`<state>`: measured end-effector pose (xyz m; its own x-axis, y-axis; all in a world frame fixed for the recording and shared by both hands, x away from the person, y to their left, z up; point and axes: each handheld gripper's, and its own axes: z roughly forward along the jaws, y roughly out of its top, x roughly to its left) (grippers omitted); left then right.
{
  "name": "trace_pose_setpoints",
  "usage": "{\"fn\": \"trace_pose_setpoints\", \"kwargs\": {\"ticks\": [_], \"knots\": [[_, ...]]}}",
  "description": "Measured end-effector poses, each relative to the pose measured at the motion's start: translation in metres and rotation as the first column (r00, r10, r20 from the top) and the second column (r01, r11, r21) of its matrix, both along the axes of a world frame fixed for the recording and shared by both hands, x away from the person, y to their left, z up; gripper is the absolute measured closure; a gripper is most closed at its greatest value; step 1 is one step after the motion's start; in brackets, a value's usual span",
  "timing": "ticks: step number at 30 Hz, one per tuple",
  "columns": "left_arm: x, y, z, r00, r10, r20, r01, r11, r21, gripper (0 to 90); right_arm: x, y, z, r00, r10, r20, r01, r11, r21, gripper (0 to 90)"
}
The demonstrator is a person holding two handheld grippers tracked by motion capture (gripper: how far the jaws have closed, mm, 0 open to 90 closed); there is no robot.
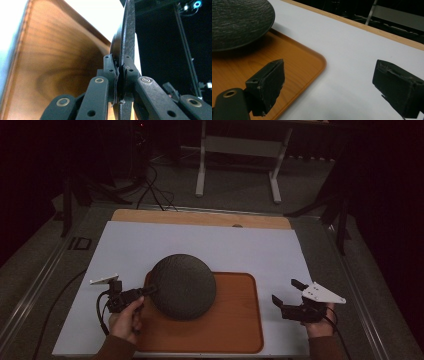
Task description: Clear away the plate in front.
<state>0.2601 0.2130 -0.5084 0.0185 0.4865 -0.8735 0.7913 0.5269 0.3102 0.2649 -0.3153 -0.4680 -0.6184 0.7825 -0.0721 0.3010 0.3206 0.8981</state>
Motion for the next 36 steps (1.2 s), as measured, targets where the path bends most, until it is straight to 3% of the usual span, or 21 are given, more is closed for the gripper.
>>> {"fn": "trace_pose_setpoints", "kwargs": {"ticks": [11,18,27,29,30,31,32,33,36], "knots": [[-0.003,-0.024,-0.013,0.9943,-0.094,-0.051,0.095,0.9949,0.032,85.4,0.0,0.0,0.0,1.0,0.002,0.003,-0.002,1.0,-0.002,10.4],[-0.004,-0.038,-0.022,0.9894,-0.125,-0.074,0.127,0.9918,0.014,85.5,0.0,0.001,0.0,1.0,0.004,0.002,-0.004,1.0,-0.007,10.4],[-0.001,-0.049,-0.024,0.9767,-0.202,-0.072,0.207,0.976,0.068,86.2,0.0,0.002,-0.001,1.0,0.005,0.001,-0.005,0.9999,-0.016,10.4],[0.003,-0.049,-0.022,0.9731,-0.222,-0.06,0.227,0.9684,0.102,85.4,0.0,0.002,-0.001,1.0,0.007,0.001,-0.007,0.9998,-0.019,10.4],[0.003,-0.049,-0.022,0.9731,-0.222,-0.06,0.227,0.9684,0.102,84.7,0.0,0.003,-0.001,1.0,0.007,0.001,-0.007,0.9998,-0.02,10.4],[0.004,-0.049,-0.022,0.9709,-0.23,-0.069,0.237,0.9625,0.133,83.6,0.0,0.003,-0.001,1.0,0.007,0.001,-0.007,0.9997,-0.022,10.4],[0.004,-0.049,-0.022,0.9709,-0.23,-0.069,0.237,0.9625,0.133,82.8,0.0,0.003,-0.001,1.0,0.008,0.001,-0.008,0.9997,-0.023,10.4],[0.005,-0.05,-0.023,0.9686,-0.234,-0.082,0.245,0.9571,0.155,81.9,0.0,0.003,-0.001,1.0,0.008,0.001,-0.008,0.9997,-0.023,10.4],[0.006,-0.05,-0.024,0.9664,-0.242,-0.088,0.254,0.9507,0.178,80.0,0.0,0.003,-0.001,1.0,0.008,0.001,-0.008,0.9997,-0.023,10.4]]}}
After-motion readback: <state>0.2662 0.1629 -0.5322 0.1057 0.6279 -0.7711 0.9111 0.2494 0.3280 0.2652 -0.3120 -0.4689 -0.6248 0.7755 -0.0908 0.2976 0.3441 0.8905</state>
